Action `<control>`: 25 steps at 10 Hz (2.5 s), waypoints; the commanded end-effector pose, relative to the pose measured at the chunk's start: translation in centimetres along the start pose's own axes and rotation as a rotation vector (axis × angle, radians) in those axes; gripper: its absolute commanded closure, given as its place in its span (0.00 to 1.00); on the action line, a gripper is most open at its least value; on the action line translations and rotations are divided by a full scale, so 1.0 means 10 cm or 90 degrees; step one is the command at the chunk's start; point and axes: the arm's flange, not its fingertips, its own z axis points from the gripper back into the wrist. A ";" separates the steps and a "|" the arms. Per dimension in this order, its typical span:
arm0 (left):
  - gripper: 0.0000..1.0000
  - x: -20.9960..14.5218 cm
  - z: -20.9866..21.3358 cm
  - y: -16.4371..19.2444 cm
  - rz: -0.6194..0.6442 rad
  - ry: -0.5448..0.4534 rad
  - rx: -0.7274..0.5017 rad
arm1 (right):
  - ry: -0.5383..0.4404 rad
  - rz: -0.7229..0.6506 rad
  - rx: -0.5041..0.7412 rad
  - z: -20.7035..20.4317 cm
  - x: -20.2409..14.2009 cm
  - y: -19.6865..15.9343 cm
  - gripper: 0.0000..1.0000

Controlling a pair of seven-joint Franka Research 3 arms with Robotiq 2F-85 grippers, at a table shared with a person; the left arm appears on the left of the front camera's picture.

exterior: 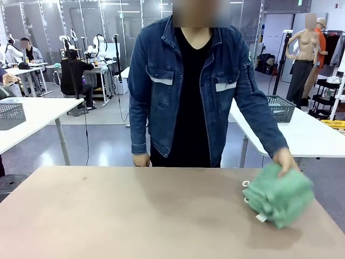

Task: Fold the towels and place them in the basket.
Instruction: Stack the folded Towel with hook on the right side of the table.

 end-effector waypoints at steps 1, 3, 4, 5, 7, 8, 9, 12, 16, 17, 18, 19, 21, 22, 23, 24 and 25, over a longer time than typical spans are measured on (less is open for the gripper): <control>0.00 0.00 0.01 -0.01 -0.011 0.002 -0.001 | 0.002 -0.004 -0.011 0.02 0.01 0.02 0.01; 0.00 0.00 0.01 -0.01 -0.011 0.002 -0.001 | 0.002 -0.004 -0.011 0.02 0.01 0.02 0.01; 0.00 0.00 0.01 -0.01 -0.011 0.002 -0.001 | 0.002 -0.004 -0.011 0.02 0.01 0.02 0.01; 0.00 0.00 0.01 -0.01 -0.011 0.002 -0.001 | 0.002 -0.004 -0.011 0.02 0.01 0.02 0.01; 0.00 0.00 0.01 -0.01 -0.011 0.002 -0.001 | 0.002 -0.004 -0.011 0.02 0.01 0.02 0.01; 0.00 0.00 0.01 -0.01 -0.011 0.002 -0.001 | 0.002 -0.004 -0.011 0.02 0.01 0.02 0.01; 0.00 0.00 0.01 -0.01 -0.011 0.002 -0.001 | 0.002 -0.004 -0.011 0.02 0.01 0.02 0.01; 0.00 0.00 0.01 -0.01 -0.011 0.002 -0.001 | 0.002 -0.004 -0.011 0.02 0.01 0.02 0.01; 0.00 0.00 0.01 -0.01 -0.011 0.002 -0.001 | 0.002 -0.004 -0.011 0.02 0.01 0.02 0.01; 0.00 0.00 0.01 -0.01 -0.011 0.002 -0.001 | 0.002 -0.004 -0.011 0.02 0.01 0.02 0.01; 0.00 0.00 0.01 -0.01 -0.011 0.002 -0.001 | 0.002 -0.004 -0.011 0.02 0.01 0.02 0.01; 0.00 0.00 0.01 -0.01 -0.011 0.002 -0.001 | 0.002 -0.004 -0.011 0.02 0.01 0.02 0.01; 0.00 0.00 0.01 -0.01 -0.011 0.002 -0.001 | 0.002 -0.004 -0.011 0.02 0.01 0.02 0.01; 0.00 0.00 0.01 -0.01 -0.011 0.002 -0.001 | 0.002 -0.004 -0.011 0.02 0.01 0.02 0.01; 0.00 0.00 0.01 -0.01 -0.011 0.002 -0.001 | 0.002 -0.004 -0.011 0.02 0.01 0.02 0.01; 0.00 0.00 0.01 -0.01 -0.011 0.002 -0.001 | 0.002 -0.004 -0.011 0.02 0.01 0.02 0.01; 0.00 0.00 0.01 -0.01 -0.011 0.002 -0.001 | 0.002 -0.004 -0.011 0.02 0.01 0.02 0.01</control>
